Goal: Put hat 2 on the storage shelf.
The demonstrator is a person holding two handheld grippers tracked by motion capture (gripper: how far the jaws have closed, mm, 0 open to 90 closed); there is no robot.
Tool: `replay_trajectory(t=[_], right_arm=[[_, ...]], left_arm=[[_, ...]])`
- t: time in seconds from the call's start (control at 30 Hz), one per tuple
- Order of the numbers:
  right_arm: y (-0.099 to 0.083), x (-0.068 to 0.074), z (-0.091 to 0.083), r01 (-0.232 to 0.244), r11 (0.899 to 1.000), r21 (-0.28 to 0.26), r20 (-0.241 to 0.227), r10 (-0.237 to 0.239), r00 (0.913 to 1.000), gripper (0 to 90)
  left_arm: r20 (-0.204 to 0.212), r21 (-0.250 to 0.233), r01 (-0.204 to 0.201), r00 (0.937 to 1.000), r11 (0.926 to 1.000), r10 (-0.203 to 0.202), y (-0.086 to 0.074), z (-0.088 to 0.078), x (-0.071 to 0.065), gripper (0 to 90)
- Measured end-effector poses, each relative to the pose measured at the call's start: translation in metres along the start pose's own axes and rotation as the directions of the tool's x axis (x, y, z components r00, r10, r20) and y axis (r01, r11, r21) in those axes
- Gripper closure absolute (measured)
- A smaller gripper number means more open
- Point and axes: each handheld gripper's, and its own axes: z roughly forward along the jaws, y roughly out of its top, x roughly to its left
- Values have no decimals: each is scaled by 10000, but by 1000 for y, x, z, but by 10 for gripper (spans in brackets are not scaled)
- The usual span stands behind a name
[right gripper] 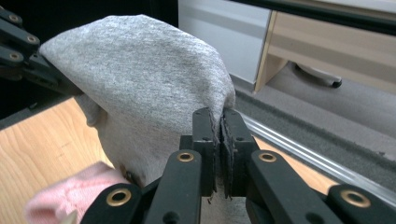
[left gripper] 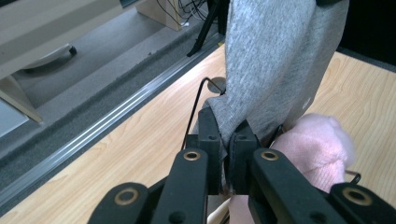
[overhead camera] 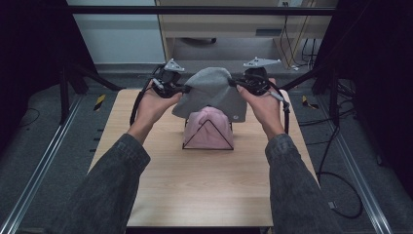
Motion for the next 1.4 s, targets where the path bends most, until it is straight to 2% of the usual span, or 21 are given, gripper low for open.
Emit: replay_trajectory(t=[0.2, 0.43, 0.67, 0.97, 1.3, 1.4], right_arm=[[-9, 2, 6, -5, 9997, 229, -37, 6, 10000, 858], [-27, 3, 17, -17, 9975, 700, -102, 24, 9999, 857], [-45, 6, 27, 1, 9935, 1135, -184, 20, 9998, 857], [-60, 7, 32, -135, 9889, 1478, -123, 155, 9998, 857], [-70, 11, 37, -292, 9869, 1587, -156, 321, 9994, 854], [-72, 11, 37, -369, 9862, 1616, -146, 398, 9991, 853]], left_arm=[[32, 204, 59, 10000, 9998, -60, -10, 6, 2, 869], [111, 522, 24, 9999, 9986, -30, -23, 17, 0, 870], [208, 945, 260, 9994, 9952, -281, -45, 33, 0, 871], [179, 1378, 352, 9991, 9898, -380, -59, 45, -5, 871], [203, 1369, 798, 9963, 9874, -834, -69, 49, -5, 870], [171, 1449, 743, 9968, 9867, -776, -71, 51, -6, 870]])
